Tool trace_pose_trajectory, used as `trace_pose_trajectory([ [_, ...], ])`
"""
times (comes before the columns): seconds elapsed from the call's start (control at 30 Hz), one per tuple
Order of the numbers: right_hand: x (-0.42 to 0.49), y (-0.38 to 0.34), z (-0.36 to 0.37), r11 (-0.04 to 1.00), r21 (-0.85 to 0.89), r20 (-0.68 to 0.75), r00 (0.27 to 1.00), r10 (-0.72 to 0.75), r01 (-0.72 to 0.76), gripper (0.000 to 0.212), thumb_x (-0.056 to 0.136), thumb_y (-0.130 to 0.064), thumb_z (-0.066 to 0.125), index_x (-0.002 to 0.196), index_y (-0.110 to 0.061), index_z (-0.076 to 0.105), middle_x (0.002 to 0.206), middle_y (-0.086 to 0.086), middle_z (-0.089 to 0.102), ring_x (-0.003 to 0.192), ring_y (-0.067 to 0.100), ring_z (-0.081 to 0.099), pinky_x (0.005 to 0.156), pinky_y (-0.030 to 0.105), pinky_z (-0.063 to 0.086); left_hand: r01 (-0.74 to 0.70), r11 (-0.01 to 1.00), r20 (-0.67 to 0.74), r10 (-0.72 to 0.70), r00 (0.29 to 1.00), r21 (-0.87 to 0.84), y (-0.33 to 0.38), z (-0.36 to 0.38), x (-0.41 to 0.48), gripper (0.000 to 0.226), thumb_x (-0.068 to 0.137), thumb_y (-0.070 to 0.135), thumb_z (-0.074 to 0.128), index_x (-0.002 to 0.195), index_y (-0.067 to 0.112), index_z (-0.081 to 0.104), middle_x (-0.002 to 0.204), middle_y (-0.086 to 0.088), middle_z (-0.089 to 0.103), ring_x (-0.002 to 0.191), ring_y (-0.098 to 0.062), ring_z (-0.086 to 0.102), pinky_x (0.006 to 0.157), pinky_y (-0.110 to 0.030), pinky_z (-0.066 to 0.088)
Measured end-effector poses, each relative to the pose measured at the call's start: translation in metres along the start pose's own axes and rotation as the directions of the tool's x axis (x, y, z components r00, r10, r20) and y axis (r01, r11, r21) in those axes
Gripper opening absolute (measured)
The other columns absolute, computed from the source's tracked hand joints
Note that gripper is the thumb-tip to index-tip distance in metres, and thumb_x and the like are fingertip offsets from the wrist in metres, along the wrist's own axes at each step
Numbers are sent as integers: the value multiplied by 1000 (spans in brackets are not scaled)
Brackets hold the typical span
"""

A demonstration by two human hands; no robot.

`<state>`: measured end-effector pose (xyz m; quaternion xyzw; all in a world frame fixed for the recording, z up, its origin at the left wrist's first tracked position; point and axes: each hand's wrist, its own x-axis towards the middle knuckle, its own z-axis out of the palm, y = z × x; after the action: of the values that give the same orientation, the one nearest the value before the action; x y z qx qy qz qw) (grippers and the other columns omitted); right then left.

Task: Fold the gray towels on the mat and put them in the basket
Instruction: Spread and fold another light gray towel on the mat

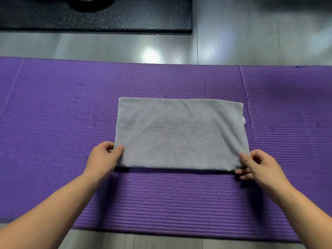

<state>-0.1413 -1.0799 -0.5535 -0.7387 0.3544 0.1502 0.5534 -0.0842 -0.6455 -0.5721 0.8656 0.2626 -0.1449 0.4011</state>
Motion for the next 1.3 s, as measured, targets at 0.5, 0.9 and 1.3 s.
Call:
trace_pose_trajectory([
  [0.5,2,2,-8,948,-310,-95,990,-100,66,29,93,-30,68,77,-9,57,62,7,65,50,24,58,53,34,48,-40,998,-27,41,999,43,-5,-5,-3,17,98,30,62,86,17,61,70,0,64,65,-20,55,62,-35,41],
  [0.9,66,-68,20,921,-336,-220,934,-280,197,40,87,-44,74,115,-18,61,94,-2,65,87,19,60,79,32,43,-33,998,-53,35,998,55,17,-3,-2,23,91,41,70,92,20,59,70,-1,69,67,-22,64,66,-39,50],
  [1.3,117,-103,46,838,-493,-247,886,-392,233,24,91,-28,61,111,-15,62,114,12,65,110,34,58,91,39,43,-49,895,-122,114,986,444,31,-12,22,28,95,45,57,91,19,48,88,-7,66,89,-37,62,71,-42,43],
])
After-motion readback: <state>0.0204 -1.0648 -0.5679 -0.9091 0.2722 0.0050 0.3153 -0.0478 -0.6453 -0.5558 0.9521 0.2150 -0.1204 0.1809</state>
